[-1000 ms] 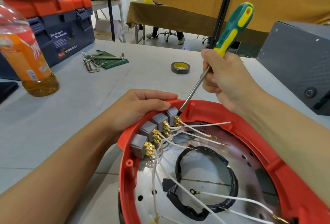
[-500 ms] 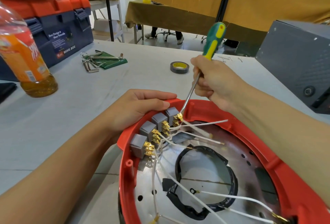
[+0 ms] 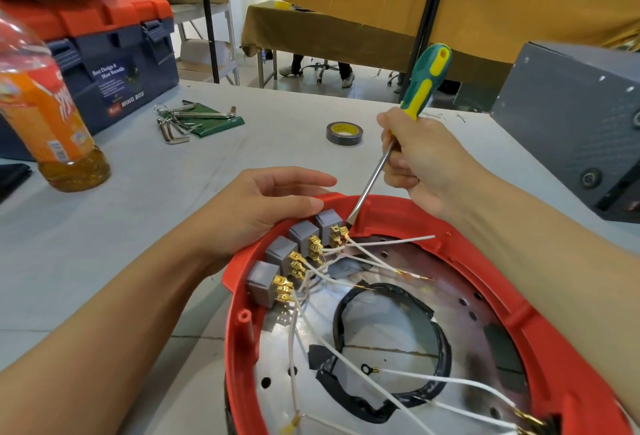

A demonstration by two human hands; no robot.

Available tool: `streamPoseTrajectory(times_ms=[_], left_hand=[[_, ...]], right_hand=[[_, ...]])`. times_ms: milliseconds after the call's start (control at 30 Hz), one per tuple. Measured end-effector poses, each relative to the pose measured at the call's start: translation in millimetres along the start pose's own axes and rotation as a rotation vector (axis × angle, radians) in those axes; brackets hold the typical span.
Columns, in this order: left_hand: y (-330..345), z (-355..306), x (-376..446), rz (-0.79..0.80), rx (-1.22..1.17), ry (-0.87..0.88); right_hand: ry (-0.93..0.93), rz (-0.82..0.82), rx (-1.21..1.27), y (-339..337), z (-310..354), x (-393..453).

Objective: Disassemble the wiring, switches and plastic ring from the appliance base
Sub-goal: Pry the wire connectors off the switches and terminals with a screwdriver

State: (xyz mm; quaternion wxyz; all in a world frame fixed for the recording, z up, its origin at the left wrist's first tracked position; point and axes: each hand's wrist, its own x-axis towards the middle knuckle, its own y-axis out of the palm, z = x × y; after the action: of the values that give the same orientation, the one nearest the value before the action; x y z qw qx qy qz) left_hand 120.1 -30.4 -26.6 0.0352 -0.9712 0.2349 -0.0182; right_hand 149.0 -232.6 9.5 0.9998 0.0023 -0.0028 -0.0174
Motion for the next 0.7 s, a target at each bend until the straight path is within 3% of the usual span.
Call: streamPoseTrajectory(times_ms=[233,400,533,700], left_hand=[[4,-18,-5,-0.1,0.469,0.227],[7,-36,-17,-0.066,0.749,0.207],[5,-39,-32,-0.072,0.801,0.09],[8,-26,-37,-0.206,0.658,0.02]], right_hand=[[-0.032,-0.018,-0.036,0,13,-7],[-0.082,-0.008,-0.069,-7,27,-16],[-0.083,-0.008,-0.028,-12,28,-25],[-0.096,0.012,-0.008,-12,25,-30]])
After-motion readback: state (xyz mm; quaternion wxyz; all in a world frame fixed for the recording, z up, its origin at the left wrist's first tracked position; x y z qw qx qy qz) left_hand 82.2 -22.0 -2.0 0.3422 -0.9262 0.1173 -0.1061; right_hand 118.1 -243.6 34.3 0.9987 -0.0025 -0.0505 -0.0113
